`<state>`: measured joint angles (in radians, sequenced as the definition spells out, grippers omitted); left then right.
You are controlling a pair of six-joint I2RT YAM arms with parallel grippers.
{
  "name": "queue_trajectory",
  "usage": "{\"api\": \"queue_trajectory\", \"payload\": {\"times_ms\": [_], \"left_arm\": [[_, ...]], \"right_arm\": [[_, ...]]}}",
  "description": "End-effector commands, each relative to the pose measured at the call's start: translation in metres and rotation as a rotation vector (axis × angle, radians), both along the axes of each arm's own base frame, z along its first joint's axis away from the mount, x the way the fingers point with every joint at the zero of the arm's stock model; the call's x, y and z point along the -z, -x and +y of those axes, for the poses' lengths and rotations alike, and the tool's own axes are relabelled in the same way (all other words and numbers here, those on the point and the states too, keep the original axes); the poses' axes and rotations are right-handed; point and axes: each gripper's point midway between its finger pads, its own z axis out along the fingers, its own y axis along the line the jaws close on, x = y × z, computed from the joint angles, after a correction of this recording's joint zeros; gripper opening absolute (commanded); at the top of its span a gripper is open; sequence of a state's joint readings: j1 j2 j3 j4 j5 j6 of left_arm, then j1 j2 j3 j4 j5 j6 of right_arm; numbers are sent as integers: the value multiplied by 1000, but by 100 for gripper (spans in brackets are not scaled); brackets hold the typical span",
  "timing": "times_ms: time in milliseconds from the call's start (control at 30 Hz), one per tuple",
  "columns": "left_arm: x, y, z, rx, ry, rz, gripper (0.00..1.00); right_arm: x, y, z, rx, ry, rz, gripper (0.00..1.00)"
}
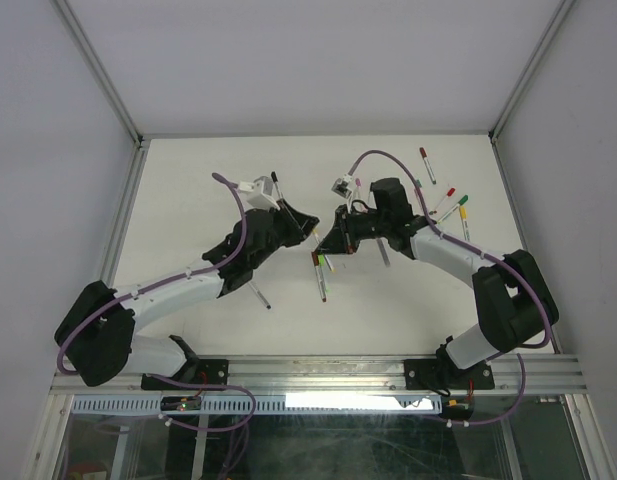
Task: Open the pen caps
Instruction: Open the pen cap from the pen.
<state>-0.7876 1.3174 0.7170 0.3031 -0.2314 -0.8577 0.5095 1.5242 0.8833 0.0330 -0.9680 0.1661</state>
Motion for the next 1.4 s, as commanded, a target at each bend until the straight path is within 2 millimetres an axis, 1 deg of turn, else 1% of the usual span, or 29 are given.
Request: {"api": "queue_trajectory", "payload": {"times_ms": [0,100,200,300,367,433,500,567,667,767,833,900,933,1033,1067,1167,1367], "left_arm": [[-83,-55,45,-168,69,-183,0],[-103,-76,73,-262,77,-222,0],[-121,-91,96,-345,78,-258,0],[-131,-97,110,-379,74,-277,0],[-128,-95,113,-368,58,-276,0],[-115,-90,116,-357,32,-255,0],[-96,-82,119,-342,5,-218,0],[-69,-74,123,-336,-30,-167,0],[-23,-62,129,-333,-99,-67,0],[20,-54,138,-346,-180,30,0],[42,-54,141,-355,-234,88,0],[59,-56,143,-361,-282,139,0],[73,-57,145,-365,-323,181,0],[95,-64,150,-386,-411,255,0],[105,-66,152,-392,-445,285,0],[122,-73,156,-398,-507,336,0],[144,-83,162,-405,-582,386,1]], "right_arm": [[-19,3,8,-41,-37,-56,0],[-16,6,11,-50,-40,-40,0],[-14,9,14,-60,-38,-30,0],[-11,11,16,-68,-35,-23,0],[-12,12,16,-69,-36,-26,0],[-12,12,17,-69,-36,-30,0],[-11,13,17,-72,-35,-29,0],[-10,13,18,-74,-34,-27,0],[-10,14,19,-80,-34,-26,0],[-9,14,19,-83,-32,-24,0],[-8,14,20,-83,-29,-25,0],[-6,14,19,-81,-24,-23,0],[-6,13,19,-81,-24,-24,0],[-5,13,19,-81,-22,-26,0],[-5,13,19,-81,-21,-25,0],[-6,12,19,-80,-21,-29,0],[-4,13,19,-82,-19,-23,0]]}}
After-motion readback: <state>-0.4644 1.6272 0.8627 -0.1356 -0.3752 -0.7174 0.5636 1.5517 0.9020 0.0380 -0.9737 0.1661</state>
